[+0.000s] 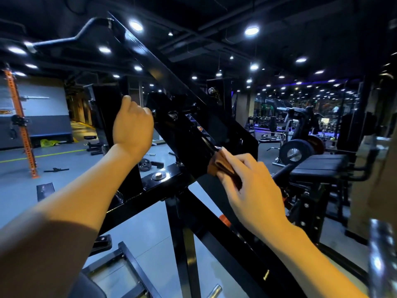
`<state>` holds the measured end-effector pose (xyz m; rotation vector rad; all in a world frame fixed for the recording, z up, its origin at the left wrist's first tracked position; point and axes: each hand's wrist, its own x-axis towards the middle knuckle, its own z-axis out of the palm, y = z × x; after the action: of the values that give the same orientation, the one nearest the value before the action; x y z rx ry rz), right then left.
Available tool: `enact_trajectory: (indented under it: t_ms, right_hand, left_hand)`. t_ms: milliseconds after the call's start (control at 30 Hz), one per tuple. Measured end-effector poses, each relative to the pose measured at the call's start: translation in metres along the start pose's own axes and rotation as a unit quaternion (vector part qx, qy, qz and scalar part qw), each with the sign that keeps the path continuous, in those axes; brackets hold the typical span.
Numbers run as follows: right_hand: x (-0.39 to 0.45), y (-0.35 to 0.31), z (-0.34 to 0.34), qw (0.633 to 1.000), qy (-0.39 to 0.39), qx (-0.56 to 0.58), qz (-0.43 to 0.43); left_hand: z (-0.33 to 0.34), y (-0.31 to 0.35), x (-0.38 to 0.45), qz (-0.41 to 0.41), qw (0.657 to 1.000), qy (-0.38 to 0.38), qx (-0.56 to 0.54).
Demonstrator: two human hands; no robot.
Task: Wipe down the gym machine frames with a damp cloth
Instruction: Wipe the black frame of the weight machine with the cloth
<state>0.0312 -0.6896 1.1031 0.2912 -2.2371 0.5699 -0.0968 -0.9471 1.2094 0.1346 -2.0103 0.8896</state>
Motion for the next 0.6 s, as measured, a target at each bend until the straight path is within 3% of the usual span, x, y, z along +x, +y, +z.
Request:
enact_trajectory:
  t_ms: [167, 333, 500, 600]
  right_hand:
    - [0.03, 0.001, 0.004, 0.996, 0.02, 0.015, 0.081]
    - [0.015, -0.012, 0.002, 0.999, 0.004, 0.044, -0.003]
    - [0.036, -0.002, 0.009, 0.996, 0.036, 0.039, 0.067]
    - [0.039, -0.022, 0.013, 0.998, 0.028, 0.051, 0.026]
  left_hand:
    - [-0.002, 0.0, 0.0, -0.002, 1.0, -0.015, -0.005]
    - [0.001, 0.0, 0.0, 0.01, 1.0, -0.009, -0.016]
    - [0.002, 0.001, 0.0, 0.003, 1.0, -0.003, -0.017]
    - [0.001, -0.001, 0.0, 0.007, 1.0, -0.008, -0.028]
